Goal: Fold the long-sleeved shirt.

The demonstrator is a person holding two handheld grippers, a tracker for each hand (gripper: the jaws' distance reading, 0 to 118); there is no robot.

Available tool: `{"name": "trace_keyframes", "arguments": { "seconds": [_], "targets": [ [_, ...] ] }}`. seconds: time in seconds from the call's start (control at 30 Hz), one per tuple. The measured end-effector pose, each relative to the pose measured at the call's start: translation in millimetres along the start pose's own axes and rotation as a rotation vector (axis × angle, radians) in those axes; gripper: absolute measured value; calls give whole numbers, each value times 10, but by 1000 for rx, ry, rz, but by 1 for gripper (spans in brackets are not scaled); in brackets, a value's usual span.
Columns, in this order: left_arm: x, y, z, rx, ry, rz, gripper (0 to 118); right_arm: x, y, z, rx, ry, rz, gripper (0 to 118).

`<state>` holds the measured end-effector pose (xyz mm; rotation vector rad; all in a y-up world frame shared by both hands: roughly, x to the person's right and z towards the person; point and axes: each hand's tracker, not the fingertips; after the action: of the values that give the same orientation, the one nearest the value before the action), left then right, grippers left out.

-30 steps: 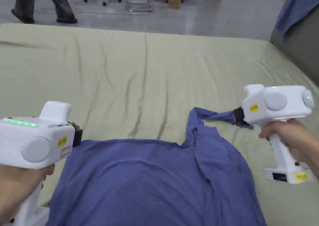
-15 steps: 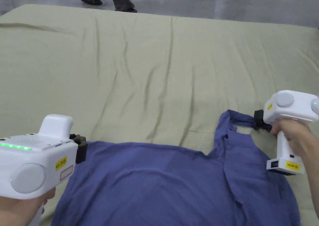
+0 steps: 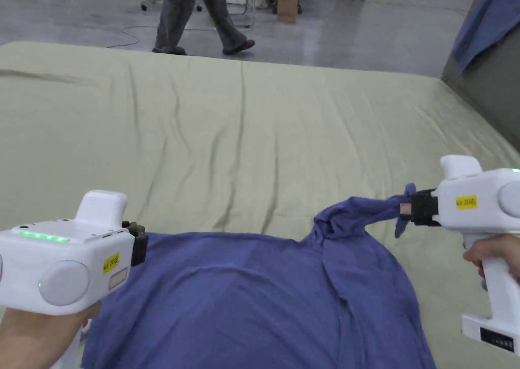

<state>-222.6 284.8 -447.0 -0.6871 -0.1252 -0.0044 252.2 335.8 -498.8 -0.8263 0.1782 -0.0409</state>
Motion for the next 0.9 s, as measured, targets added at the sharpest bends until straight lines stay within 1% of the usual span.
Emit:
{"name": "trace_keyframes", "arguments": {
  "seconds": [0.07, 0.1, 0.13, 0.2, 0.3, 0.37, 0.43, 0.47, 0.57, 0.6, 0.63, 0.67, 0.7, 0.73, 0.77, 0.83, 0.87, 0.9],
  "targets": [
    [9, -71, 138, 5, -13, 3, 0, -127, -325, 291, -21, 29, 11, 8],
    [25, -98, 179, 4, -14, 0, 0, -185, -482, 356, -46, 57, 21, 8],
    [44, -131, 225, 3, -13, -4, 0, -239, -655, 410, -61, 69, 13, 8],
    [49, -216, 320, -3, -14, -8, 0, -337, -969, 397, -101, 69, 8, 8],
    [89, -318, 430, -11, -12, -23, 0, -379, -1387, 43, -232, 41, 22, 8],
    [114, -395, 517, -19, -7, -35, 0, -403, -1626, -234, -322, 45, 31, 8],
    [118, -443, 579, -25, -7, -33, 0, -441, -1796, -424, -374, 28, 30, 8],
    [120, -469, 610, -26, -5, -28, 0, -436, -1852, -500, -394, 25, 31, 8],
    [107, -519, 682, -31, -2, -6, 0, -453, -1859, -473, -359, 31, 43, 9],
    [104, -531, 690, -34, -2, 2, 0, -455, -1819, -439, -367, 29, 57, 11],
    [101, -539, 696, -38, -4, 9, 0, -463, -1779, -393, -368, 20, 77, 19],
    [106, -545, 703, -38, -3, 13, 0, -508, -1754, -281, -371, 2, 91, 35],
    [109, -548, 711, -37, -1, 15, 0, -515, -1725, -224, -371, -26, 113, 70],
    [126, -548, 718, -36, 1, 14, 0, -522, -1693, -151, -361, -31, 123, 91],
    [128, -544, 722, -33, 1, 15, 0, -530, -1672, -58, -325, -32, 132, 99],
    [123, -518, 706, -30, -1, 23, 0, -515, -1573, 124, -238, -23, 135, 99],
    [123, -493, 680, -32, -4, 29, 0, -493, -1503, 198, -215, -22, 128, 96],
    [119, -463, 650, -33, -3, 33, 0, -474, -1446, 261, -198, -16, 122, 72]
  ]
}}
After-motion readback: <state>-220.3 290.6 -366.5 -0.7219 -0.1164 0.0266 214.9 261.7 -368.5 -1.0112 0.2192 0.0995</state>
